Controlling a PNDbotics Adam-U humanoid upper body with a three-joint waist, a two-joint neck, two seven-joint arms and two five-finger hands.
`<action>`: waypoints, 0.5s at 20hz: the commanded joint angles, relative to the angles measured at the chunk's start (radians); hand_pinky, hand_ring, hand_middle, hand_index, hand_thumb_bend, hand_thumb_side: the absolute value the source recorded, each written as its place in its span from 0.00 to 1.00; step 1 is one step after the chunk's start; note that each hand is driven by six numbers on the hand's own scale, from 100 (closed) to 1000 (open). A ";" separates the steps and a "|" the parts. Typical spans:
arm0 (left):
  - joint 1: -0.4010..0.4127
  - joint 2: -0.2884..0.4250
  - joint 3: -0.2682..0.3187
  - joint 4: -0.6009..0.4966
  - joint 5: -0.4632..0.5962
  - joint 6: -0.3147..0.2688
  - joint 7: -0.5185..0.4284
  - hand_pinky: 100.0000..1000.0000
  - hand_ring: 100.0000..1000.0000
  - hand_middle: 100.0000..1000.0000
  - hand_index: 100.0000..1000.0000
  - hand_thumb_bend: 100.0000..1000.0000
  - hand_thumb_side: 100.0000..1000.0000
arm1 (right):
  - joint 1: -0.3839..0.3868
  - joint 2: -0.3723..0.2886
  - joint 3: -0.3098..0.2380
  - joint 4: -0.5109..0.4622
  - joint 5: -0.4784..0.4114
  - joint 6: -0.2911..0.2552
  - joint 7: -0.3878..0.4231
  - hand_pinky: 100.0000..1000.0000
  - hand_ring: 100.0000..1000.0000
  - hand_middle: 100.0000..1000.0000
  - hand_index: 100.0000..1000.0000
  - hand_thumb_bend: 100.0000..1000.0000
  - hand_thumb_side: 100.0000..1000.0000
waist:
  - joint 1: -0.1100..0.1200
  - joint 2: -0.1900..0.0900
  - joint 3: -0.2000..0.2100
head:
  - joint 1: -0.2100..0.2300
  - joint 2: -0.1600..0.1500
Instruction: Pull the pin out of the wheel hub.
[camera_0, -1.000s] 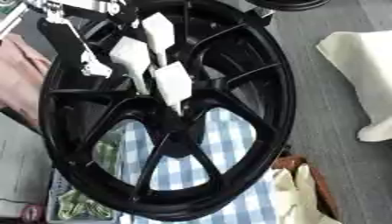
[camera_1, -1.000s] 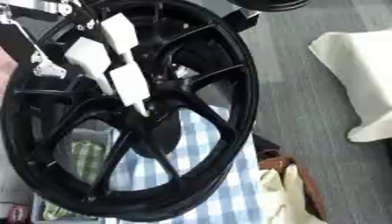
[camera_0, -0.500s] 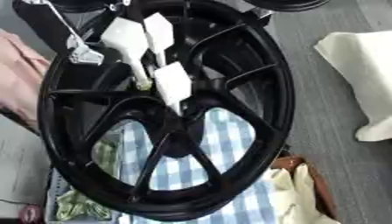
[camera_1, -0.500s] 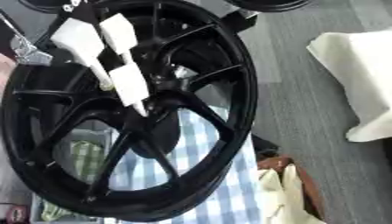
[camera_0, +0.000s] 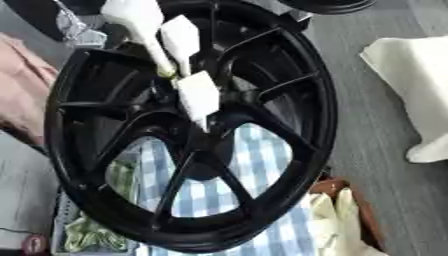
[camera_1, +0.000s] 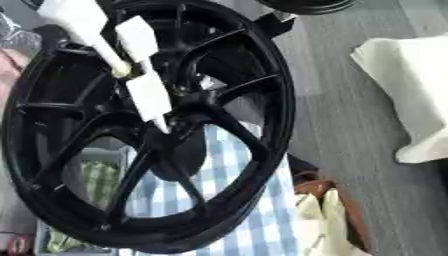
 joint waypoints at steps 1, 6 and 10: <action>-0.013 0.053 0.047 -0.014 0.013 -0.003 0.028 0.56 0.29 0.29 0.41 0.00 0.01 | 0.000 -0.024 -0.011 -0.018 -0.002 -0.003 -0.002 0.81 0.67 0.69 0.66 0.00 0.42 | 0.000 -0.029 0.003 | -0.002 0.003; 0.038 0.111 0.134 0.004 0.021 -0.008 0.104 0.56 0.29 0.29 0.41 0.00 0.01 | 0.001 -0.026 -0.017 -0.018 0.003 -0.005 -0.009 0.81 0.67 0.69 0.66 0.00 0.42 | 0.004 -0.029 0.013 | -0.012 0.005; 0.120 0.170 0.230 0.055 0.045 -0.009 0.187 0.56 0.28 0.28 0.40 0.00 0.01 | 0.004 -0.031 -0.023 -0.018 0.008 -0.007 -0.015 0.81 0.67 0.69 0.66 0.00 0.42 | 0.006 -0.029 0.023 | -0.018 0.009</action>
